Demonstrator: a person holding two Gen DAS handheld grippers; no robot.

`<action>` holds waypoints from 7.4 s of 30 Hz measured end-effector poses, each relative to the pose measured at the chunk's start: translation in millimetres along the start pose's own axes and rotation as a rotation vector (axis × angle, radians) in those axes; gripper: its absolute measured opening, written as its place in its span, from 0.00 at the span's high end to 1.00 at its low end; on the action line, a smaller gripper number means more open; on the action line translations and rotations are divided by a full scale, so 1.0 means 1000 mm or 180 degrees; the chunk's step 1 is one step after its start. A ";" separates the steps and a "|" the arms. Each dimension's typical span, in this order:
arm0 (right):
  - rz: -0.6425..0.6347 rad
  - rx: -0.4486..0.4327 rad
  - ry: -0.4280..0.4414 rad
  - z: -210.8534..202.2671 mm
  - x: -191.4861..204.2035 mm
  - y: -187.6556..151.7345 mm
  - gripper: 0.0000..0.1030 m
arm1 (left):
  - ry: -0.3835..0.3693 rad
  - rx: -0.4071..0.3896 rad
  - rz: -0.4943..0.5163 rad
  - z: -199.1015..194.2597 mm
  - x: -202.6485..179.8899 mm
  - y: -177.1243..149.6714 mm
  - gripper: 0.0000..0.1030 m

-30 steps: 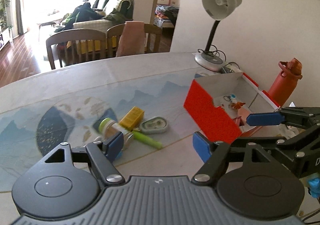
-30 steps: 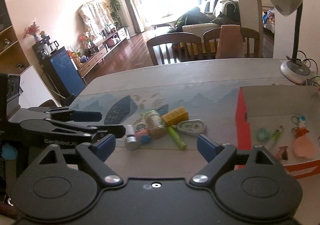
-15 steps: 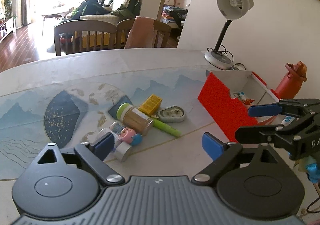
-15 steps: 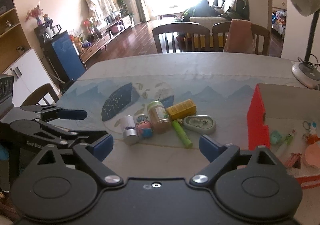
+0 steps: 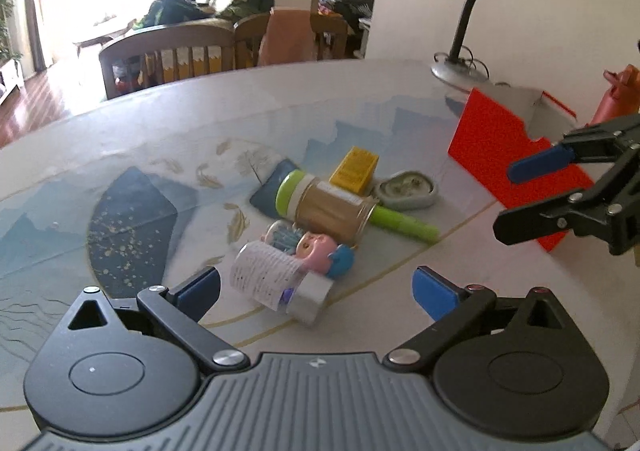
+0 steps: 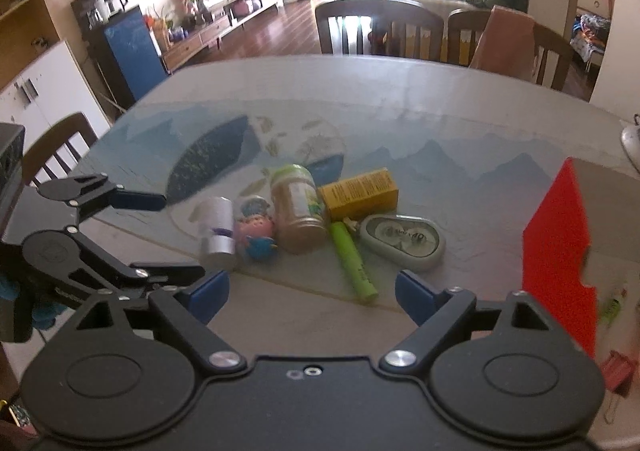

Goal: Organize rigid objects
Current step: 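Withdraw both tools from the box toward the remaining table items, then grasp the white pill bottle with the left tool while the right tool grasps the green highlighter, then lift both held items and carry them over the red box, then lower into the box and open both tools, releasing bottle and highlighter, then withdraw both tools from the box toward the remaining table items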

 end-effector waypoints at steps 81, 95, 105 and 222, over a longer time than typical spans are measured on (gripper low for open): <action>0.0380 -0.0427 -0.0415 -0.108 0.017 -0.012 0.85 | -0.0287 -0.0015 -0.0447 -0.070 -0.060 0.020 0.25; 0.0532 -0.0753 -0.0580 -0.153 -0.038 -0.004 0.85 | -0.0485 -0.0165 -0.0152 -0.070 -0.129 0.067 0.25; 0.0712 -0.0724 -0.0781 -0.167 -0.121 -0.018 0.85 | -0.0603 -0.0006 -0.0057 -0.016 -0.200 0.096 0.25; 0.0677 -0.0713 -0.0492 -0.153 -0.092 -0.015 0.15 | -0.0451 -0.0026 -0.0260 -0.026 -0.170 0.117 0.19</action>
Point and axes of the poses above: each gripper's, at about its wrist camera, not at the fingertips, and z roughly the way its jaws point, x to its left, y to its top, the point moved 7 cm from there along z, roughly the way its jaws point, and after that the axes turned 2 degrees about -x, right-handed, at the moved point
